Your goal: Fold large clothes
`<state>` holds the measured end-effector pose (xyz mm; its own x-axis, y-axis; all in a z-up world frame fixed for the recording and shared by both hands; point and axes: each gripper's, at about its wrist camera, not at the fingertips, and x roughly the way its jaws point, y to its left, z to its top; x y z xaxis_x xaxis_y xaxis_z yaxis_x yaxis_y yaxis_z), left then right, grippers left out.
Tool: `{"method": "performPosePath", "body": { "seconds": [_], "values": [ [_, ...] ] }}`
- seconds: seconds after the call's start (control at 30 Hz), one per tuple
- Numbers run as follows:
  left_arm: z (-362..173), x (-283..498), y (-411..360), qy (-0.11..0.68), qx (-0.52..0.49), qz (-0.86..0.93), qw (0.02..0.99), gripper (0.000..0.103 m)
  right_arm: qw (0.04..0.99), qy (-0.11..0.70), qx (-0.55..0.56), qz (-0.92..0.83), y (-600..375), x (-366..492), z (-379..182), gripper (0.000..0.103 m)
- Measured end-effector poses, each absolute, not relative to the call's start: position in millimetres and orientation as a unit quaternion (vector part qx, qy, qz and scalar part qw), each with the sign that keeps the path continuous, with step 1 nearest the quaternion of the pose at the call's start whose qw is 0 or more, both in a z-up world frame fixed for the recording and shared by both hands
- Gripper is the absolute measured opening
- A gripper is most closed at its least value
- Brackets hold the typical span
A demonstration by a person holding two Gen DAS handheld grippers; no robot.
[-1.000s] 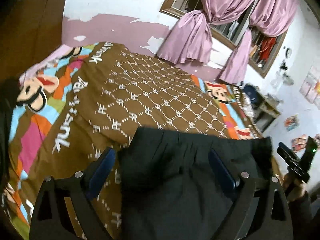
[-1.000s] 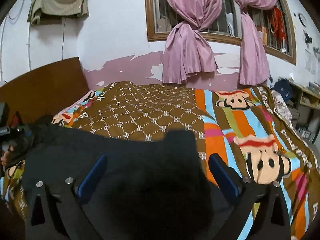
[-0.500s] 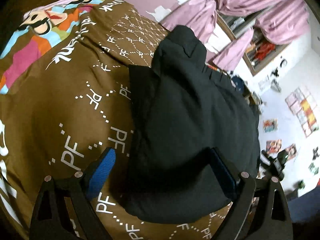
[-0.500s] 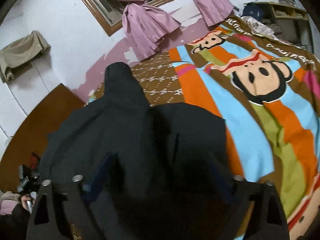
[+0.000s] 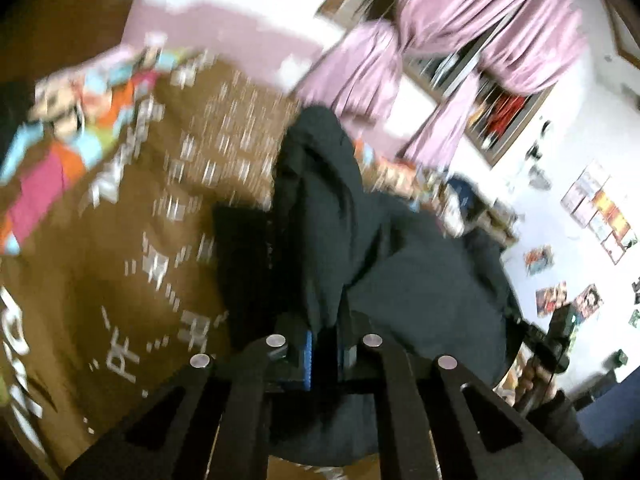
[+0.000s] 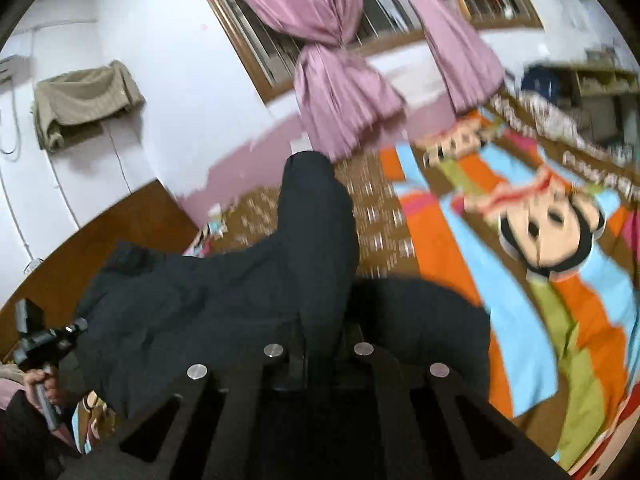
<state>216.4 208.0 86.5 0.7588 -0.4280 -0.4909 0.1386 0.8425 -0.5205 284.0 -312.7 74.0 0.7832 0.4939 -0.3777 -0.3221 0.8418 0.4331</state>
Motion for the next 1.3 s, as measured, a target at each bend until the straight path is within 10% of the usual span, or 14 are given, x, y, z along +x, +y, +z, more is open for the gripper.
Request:
{"method": "performPosePath", "body": {
  "seconds": [0.2, 0.47, 0.8, 1.03, 1.13, 1.3],
  "values": [
    [159, 209, 171, 0.269, -0.117, -0.13, 0.947, 0.005, 0.936, 0.258, 0.152, 0.187, -314, 312, 83, 0.005],
    [53, 277, 186, 0.405, -0.113, -0.108, 0.901, 0.008, 0.915, 0.344, 0.132, 0.166, -304, 347, 0, 0.006],
    [12, 245, 268, 0.38, -0.294, -0.213, 0.851, 0.052, 0.913, 0.339, 0.153, 0.168, -309, 343, -4, 0.008],
    [8, 225, 257, 0.402, -0.29, -0.207, 0.843, 0.044, 0.88, 0.369, 0.232, 0.19, -333, 331, -16, 0.023],
    [21, 224, 246, 0.396, -0.268, -0.195, 0.857, 0.019, 0.879, 0.365, 0.235, 0.197, -331, 328, -12, 0.007],
    [66, 210, 206, 0.378, -0.167, -0.144, 0.899, 0.007, 0.912, 0.295, 0.215, 0.188, -332, 308, 39, 0.005]
  ]
}}
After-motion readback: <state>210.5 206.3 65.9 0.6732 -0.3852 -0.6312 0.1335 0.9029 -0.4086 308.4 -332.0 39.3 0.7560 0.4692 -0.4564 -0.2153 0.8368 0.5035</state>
